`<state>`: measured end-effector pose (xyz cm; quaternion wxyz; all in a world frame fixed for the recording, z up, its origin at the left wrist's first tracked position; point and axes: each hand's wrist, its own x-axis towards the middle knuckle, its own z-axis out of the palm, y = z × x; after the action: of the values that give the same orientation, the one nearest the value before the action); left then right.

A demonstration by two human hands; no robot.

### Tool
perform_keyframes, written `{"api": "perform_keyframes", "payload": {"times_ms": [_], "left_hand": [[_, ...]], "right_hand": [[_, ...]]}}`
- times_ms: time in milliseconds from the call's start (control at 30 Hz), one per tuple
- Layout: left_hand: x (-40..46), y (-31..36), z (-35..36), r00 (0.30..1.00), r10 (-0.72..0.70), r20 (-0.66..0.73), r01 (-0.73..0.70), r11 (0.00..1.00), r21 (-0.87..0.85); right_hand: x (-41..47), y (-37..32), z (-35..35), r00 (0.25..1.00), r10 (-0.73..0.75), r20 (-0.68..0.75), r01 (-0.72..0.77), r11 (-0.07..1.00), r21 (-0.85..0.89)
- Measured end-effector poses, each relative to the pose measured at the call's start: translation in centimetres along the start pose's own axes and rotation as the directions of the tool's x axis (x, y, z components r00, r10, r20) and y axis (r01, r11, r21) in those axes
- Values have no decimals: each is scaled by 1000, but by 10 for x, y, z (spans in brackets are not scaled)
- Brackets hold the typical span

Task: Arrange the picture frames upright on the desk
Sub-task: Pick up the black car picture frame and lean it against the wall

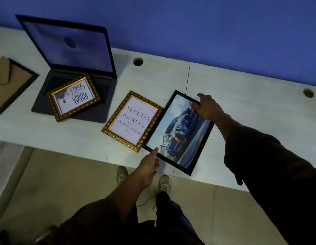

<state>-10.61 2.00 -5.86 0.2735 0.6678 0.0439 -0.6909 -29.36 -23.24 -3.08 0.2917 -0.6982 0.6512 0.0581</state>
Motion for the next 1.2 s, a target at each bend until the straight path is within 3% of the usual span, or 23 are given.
{"api": "perform_keyframes", "payload": {"times_ms": [167,433,667,800,1033,1200], "left_hand": [[-1,-17,28,1000,-4,4,4,985,-174],[-8,-28,46,999,35,-27,-42,942,-333],[-5,-30,51,998,64,-30,-70,928,-366],[-6,-37,48,996,77,-44,-88,924,-371],[-31,-15,36,964,228,-134,-261,898,-353],[-58,25,0,863,413,-292,-494,810,-316]], "right_hand": [[20,16,16,995,-3,104,10,998,-68],[32,21,23,999,6,37,3,972,-233],[40,35,22,999,47,24,-41,979,-201],[32,50,15,999,41,-1,-41,998,-55],[8,40,-15,963,-135,-232,155,985,71],[-2,-16,-34,922,-243,-303,278,957,78]]}}
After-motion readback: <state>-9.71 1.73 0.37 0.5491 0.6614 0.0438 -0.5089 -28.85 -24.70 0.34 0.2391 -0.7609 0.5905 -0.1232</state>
